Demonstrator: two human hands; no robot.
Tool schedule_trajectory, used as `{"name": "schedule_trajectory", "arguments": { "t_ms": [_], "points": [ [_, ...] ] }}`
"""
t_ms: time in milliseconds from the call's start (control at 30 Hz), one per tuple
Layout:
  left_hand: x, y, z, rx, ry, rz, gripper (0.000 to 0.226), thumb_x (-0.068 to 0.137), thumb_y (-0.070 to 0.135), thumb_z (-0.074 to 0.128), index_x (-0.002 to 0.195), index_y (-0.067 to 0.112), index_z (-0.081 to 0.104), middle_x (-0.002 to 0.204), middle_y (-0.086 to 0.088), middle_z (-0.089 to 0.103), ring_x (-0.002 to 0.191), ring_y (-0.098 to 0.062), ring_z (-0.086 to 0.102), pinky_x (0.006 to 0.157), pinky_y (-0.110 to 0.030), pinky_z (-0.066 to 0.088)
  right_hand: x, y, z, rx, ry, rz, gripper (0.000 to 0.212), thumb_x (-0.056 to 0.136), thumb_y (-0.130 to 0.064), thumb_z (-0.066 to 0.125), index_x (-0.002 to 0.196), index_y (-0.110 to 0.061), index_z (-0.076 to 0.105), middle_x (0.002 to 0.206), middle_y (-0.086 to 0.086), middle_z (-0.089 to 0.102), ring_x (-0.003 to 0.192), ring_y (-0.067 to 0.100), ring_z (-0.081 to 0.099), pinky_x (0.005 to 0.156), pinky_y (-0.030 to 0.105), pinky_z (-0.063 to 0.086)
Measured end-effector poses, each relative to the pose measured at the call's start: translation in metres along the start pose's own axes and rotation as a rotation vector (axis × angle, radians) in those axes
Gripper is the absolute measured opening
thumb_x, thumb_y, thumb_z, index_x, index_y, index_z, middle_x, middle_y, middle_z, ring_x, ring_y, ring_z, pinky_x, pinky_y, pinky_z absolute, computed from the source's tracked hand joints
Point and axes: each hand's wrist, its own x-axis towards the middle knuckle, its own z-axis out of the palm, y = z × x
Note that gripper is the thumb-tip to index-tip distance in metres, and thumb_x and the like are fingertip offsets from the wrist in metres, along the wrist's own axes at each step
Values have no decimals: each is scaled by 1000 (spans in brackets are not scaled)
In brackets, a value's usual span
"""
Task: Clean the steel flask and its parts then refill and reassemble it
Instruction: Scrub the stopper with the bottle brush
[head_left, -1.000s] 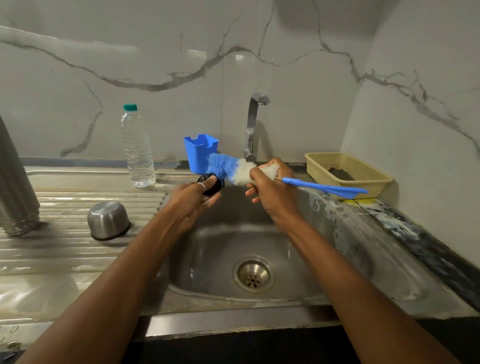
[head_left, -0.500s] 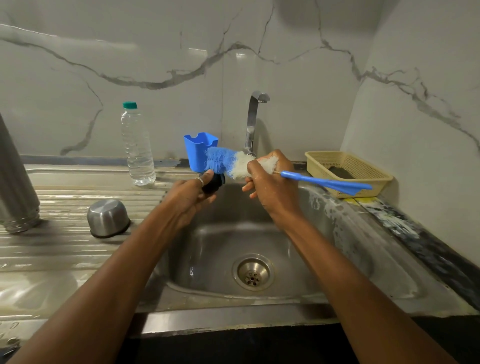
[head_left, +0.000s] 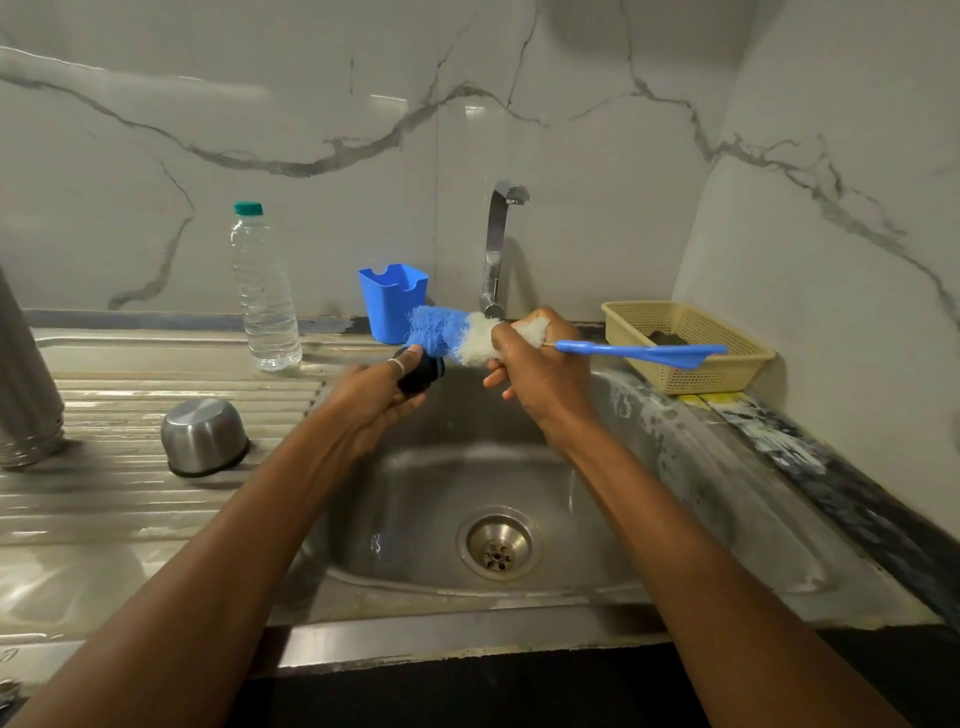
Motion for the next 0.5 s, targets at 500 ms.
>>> {"name": "schedule_trajectory", "arguments": {
  "t_ms": [500],
  "points": [
    [-1, -2, -3, 32, 25, -4, 41, 94, 30, 71, 119, 0, 59, 115, -17, 68, 103, -26, 70, 79, -31, 61, 1, 0, -1, -43, 19, -31, 13, 88, -24, 64, 90, -12, 58, 71, 7, 72, 51, 14, 69, 46, 24, 46]
  ]
}}
